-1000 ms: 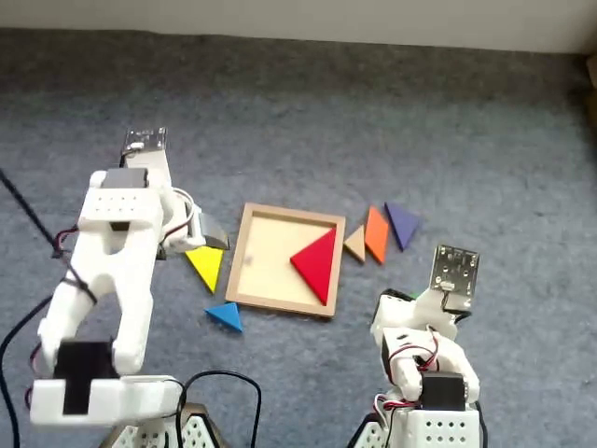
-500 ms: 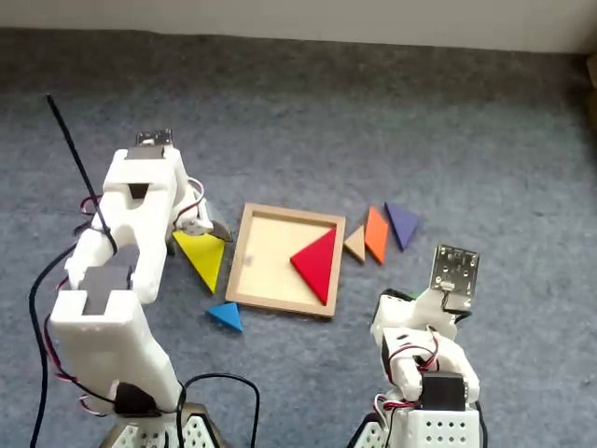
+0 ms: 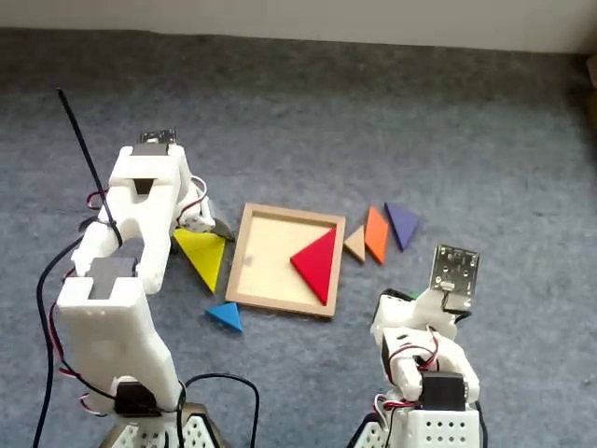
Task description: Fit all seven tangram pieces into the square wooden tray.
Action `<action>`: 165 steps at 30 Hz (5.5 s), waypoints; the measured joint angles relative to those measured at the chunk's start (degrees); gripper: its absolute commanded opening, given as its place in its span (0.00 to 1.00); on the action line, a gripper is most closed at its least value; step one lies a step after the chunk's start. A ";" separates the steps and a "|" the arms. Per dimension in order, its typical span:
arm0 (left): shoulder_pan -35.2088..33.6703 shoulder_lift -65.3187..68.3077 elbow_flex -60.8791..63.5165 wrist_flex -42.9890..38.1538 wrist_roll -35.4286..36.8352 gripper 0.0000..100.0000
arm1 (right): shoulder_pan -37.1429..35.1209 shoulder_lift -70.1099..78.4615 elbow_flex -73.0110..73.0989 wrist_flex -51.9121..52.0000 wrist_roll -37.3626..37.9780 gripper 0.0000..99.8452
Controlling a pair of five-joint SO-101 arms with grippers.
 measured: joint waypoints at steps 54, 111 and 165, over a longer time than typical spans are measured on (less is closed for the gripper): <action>2.29 -0.18 0.00 0.62 -16.97 0.29 | 2.29 0.00 0.00 0.00 0.00 0.02; 5.27 -15.56 7.74 -0.09 -25.85 0.34 | 2.29 0.00 0.00 0.00 0.00 0.02; 3.43 -16.00 7.82 4.84 -36.48 0.34 | 2.29 0.00 0.00 0.00 0.00 0.02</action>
